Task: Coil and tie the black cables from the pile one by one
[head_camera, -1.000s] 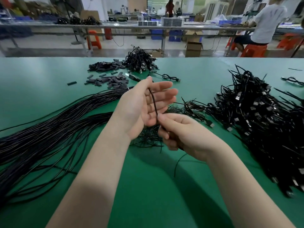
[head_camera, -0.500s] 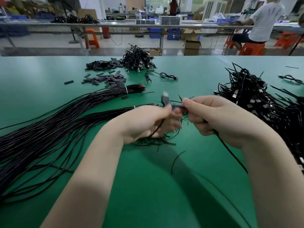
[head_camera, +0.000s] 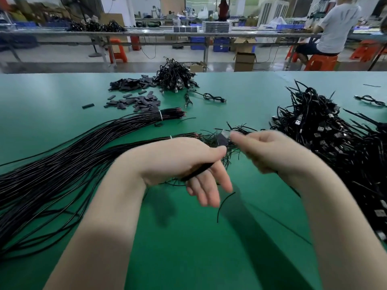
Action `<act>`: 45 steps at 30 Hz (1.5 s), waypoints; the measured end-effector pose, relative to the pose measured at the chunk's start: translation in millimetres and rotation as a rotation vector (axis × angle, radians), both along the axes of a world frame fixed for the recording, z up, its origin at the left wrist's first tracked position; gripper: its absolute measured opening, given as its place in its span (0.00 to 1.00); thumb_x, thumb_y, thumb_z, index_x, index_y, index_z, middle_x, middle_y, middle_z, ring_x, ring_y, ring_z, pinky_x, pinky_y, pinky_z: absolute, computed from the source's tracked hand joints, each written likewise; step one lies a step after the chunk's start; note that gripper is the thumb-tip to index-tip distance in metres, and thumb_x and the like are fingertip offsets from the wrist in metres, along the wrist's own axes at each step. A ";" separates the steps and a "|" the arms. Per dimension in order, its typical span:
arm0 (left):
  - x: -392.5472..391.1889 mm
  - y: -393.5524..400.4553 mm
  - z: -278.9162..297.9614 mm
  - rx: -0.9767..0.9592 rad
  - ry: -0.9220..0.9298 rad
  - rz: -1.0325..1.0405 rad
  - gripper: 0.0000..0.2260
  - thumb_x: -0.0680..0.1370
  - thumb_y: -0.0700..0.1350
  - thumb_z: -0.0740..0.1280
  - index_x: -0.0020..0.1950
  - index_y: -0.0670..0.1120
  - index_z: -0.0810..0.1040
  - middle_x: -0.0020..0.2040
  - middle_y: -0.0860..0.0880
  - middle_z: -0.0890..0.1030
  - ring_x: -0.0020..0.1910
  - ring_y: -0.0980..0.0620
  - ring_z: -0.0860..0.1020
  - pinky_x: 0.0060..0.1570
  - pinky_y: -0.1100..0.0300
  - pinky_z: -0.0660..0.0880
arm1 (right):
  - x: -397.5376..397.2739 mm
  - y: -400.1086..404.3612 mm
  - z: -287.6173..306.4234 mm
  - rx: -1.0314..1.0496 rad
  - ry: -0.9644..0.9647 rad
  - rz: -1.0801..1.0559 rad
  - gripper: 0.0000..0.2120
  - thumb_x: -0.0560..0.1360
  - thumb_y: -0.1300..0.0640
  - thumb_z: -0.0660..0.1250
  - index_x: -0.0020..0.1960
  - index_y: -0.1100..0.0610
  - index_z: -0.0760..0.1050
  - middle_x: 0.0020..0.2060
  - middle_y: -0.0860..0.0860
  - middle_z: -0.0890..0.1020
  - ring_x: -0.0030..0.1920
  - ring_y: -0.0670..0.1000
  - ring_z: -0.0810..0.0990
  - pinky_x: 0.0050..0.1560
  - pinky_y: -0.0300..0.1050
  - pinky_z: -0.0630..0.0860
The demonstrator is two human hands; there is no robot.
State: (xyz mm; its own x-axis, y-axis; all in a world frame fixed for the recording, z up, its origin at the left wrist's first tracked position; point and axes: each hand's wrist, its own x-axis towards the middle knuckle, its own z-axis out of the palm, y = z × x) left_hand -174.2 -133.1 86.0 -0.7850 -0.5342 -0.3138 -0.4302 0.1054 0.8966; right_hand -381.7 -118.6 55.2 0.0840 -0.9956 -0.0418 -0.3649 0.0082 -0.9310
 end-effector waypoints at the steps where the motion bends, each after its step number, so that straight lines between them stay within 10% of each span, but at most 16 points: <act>1: -5.6 -0.9 -3.5 -0.024 -0.053 0.088 0.24 0.83 0.59 0.50 0.47 0.49 0.82 0.37 0.48 0.86 0.36 0.53 0.83 0.35 0.63 0.75 | 1.8 2.4 8.6 -0.037 -0.104 0.011 0.22 0.71 0.37 0.68 0.32 0.55 0.78 0.23 0.44 0.64 0.24 0.46 0.57 0.23 0.35 0.56; 5: -11.1 -11.1 -2.7 0.211 0.642 0.522 0.20 0.84 0.53 0.51 0.59 0.42 0.78 0.49 0.45 0.86 0.48 0.51 0.84 0.48 0.57 0.81 | 19.2 16.1 26.2 -0.080 -0.375 0.379 0.14 0.80 0.48 0.59 0.52 0.52 0.82 0.27 0.44 0.67 0.24 0.44 0.60 0.25 0.34 0.61; 8: -2.7 -9.2 8.6 0.337 0.995 0.422 0.22 0.82 0.52 0.52 0.56 0.41 0.81 0.51 0.44 0.85 0.49 0.50 0.84 0.50 0.57 0.81 | 29.2 13.3 8.1 0.102 -0.311 0.581 0.15 0.80 0.46 0.60 0.50 0.53 0.82 0.28 0.45 0.65 0.26 0.45 0.59 0.27 0.35 0.61; 13: 18.6 5.3 17.1 0.173 0.558 0.026 0.18 0.77 0.54 0.59 0.33 0.49 0.80 0.26 0.51 0.79 0.23 0.56 0.76 0.27 0.65 0.71 | 19.2 -0.5 -15.0 0.093 0.185 0.125 0.25 0.65 0.32 0.67 0.29 0.51 0.65 0.26 0.48 0.61 0.27 0.48 0.57 0.28 0.41 0.55; 17: -0.5 -1.0 -0.1 -0.056 -0.015 0.187 0.21 0.83 0.55 0.52 0.46 0.48 0.82 0.37 0.48 0.85 0.32 0.54 0.82 0.29 0.67 0.74 | 9.5 -2.4 2.9 -0.096 -0.080 -0.089 0.21 0.73 0.37 0.67 0.31 0.52 0.74 0.25 0.45 0.64 0.23 0.45 0.59 0.25 0.38 0.57; 21: -14.7 -9.5 -1.4 0.114 0.576 0.669 0.18 0.85 0.52 0.52 0.55 0.44 0.80 0.51 0.48 0.86 0.49 0.54 0.84 0.52 0.60 0.79 | 30.3 13.3 19.4 -0.111 -0.323 0.310 0.12 0.79 0.49 0.59 0.47 0.50 0.81 0.26 0.43 0.68 0.25 0.44 0.64 0.27 0.34 0.64; 25: -5.0 -5.7 12.4 0.372 1.009 0.527 0.20 0.84 0.52 0.50 0.56 0.43 0.79 0.50 0.47 0.85 0.48 0.53 0.84 0.47 0.61 0.80 | 43.2 11.9 7.1 -0.009 -0.228 0.403 0.15 0.77 0.45 0.61 0.41 0.52 0.79 0.26 0.45 0.66 0.27 0.47 0.65 0.31 0.40 0.65; 31: -11.2 3.3 14.8 0.236 0.906 0.577 0.15 0.84 0.51 0.53 0.43 0.48 0.74 0.31 0.54 0.78 0.32 0.55 0.80 0.36 0.63 0.77 | 37.9 3.5 -1.5 -0.121 -0.086 0.147 0.19 0.68 0.37 0.64 0.32 0.52 0.77 0.26 0.51 0.70 0.28 0.48 0.68 0.32 0.41 0.67; 35: -14.1 0.6 10.1 0.222 0.949 0.565 0.15 0.84 0.50 0.54 0.42 0.47 0.73 0.35 0.50 0.84 0.38 0.52 0.84 0.36 0.62 0.78 | 36.3 3.8 0.8 -0.157 -0.145 0.181 0.05 0.78 0.51 0.65 0.51 0.47 0.79 0.45 0.51 0.85 0.43 0.47 0.82 0.45 0.51 0.78; 39: -11.9 -3.1 4.2 0.206 0.911 0.543 0.15 0.84 0.50 0.53 0.43 0.46 0.72 0.41 0.46 0.85 0.43 0.50 0.85 0.37 0.61 0.79 | 40.2 9.4 3.9 -0.088 -0.390 0.356 0.12 0.74 0.62 0.69 0.52 0.47 0.79 0.54 0.49 0.84 0.59 0.52 0.81 0.57 0.47 0.79; 45: -15.6 -3.6 -0.1 0.107 0.777 0.493 0.14 0.84 0.52 0.53 0.44 0.47 0.71 0.43 0.48 0.86 0.41 0.51 0.83 0.42 0.55 0.80 | 38.6 2.5 2.8 0.124 -0.645 0.342 0.13 0.73 0.60 0.63 0.58 0.56 0.75 0.52 0.54 0.82 0.52 0.55 0.83 0.57 0.51 0.78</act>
State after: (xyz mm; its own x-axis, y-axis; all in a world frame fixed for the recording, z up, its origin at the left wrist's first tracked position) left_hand -189.8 -136.7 85.9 -0.4875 -0.8621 0.1385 0.3217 -0.0299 0.9464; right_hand -343.1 -116.1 58.0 0.4345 -0.9006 0.0098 0.2530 0.1116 -0.9610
